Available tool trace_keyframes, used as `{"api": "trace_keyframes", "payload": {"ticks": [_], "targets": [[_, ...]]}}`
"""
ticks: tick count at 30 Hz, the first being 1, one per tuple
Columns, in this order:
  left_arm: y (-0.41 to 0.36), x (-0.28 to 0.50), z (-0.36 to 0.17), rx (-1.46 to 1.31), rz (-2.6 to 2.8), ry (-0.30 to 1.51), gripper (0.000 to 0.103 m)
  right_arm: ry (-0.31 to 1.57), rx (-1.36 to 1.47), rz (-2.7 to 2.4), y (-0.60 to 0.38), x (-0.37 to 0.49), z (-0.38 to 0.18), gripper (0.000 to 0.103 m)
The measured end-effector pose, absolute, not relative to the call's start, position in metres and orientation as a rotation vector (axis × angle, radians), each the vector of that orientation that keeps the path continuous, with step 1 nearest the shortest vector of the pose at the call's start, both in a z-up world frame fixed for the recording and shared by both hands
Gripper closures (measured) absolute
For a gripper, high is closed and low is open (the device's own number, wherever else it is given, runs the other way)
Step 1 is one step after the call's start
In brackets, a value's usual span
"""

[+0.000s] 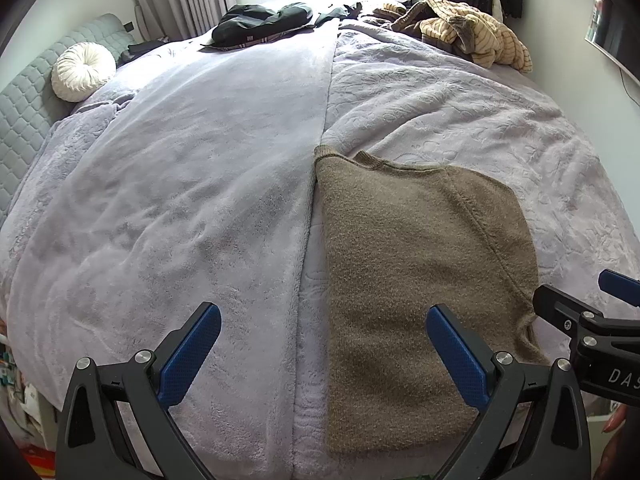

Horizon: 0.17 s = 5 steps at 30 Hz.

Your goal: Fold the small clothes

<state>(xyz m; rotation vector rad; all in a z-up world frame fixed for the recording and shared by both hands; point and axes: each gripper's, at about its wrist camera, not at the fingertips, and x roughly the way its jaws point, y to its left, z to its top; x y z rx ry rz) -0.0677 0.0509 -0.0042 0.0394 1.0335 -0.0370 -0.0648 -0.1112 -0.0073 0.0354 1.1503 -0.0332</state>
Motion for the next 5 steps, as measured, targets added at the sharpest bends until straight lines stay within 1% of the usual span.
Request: {"api": "trace_keyframes", "payload": {"ticks": [5], "targets": [[0.0492, -0.0678, -0.0029, 0.054, -0.043, 1.017, 0.0, 1.152, 0.039, -0.039, -0.1107, -0.0652, -0.009, 0.0]]}}
